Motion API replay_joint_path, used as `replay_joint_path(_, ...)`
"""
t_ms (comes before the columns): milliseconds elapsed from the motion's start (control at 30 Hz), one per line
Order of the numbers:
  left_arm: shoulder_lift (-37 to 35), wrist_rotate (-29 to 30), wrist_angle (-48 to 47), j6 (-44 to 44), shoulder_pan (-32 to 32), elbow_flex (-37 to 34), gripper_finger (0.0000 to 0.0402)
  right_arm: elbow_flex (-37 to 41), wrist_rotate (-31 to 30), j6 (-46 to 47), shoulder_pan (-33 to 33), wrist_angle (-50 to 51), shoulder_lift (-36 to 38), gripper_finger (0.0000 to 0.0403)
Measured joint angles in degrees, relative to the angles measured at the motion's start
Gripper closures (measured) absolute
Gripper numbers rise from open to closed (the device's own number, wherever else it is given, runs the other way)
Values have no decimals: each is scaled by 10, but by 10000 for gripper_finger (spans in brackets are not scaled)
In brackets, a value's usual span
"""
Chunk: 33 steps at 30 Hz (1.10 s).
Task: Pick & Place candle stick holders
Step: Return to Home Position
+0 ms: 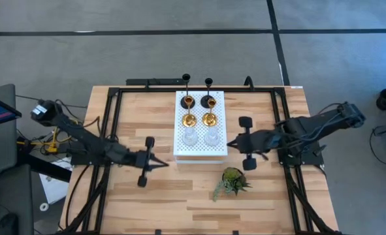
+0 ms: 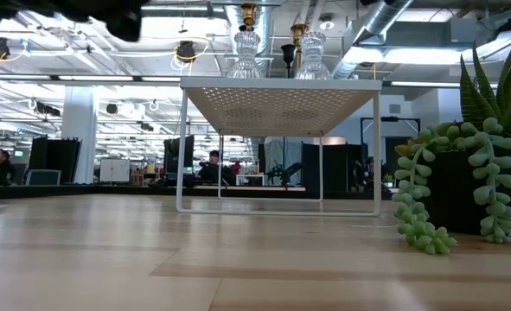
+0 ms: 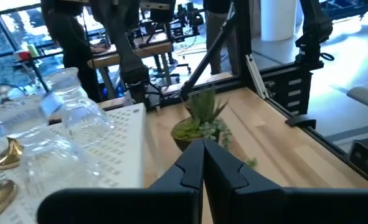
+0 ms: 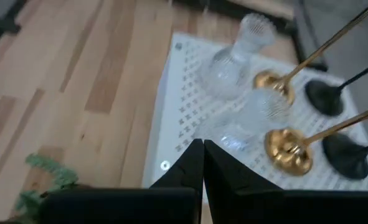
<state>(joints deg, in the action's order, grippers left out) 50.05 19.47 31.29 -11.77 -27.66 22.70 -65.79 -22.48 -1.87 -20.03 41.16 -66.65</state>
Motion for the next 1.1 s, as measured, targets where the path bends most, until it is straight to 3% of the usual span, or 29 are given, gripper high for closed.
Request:
replay_joint_path(167, -1, -117, 0, 4, 107, 0, 396, 74, 6, -52, 20, -88, 80, 403)
replay_joint_path(367, -10, -154, 1, 4, 168, 0, 396, 141, 46, -73, 54, -146, 164, 403)
replay_joint_path(933, -28, -168, -5, 5, 145, 0, 396, 335, 50, -28, 81, -222, 446, 403)
replay_joint_path(1100, -28, -168, -5, 5, 145, 0, 396, 347, 131, -35, 82, -225, 532, 403)
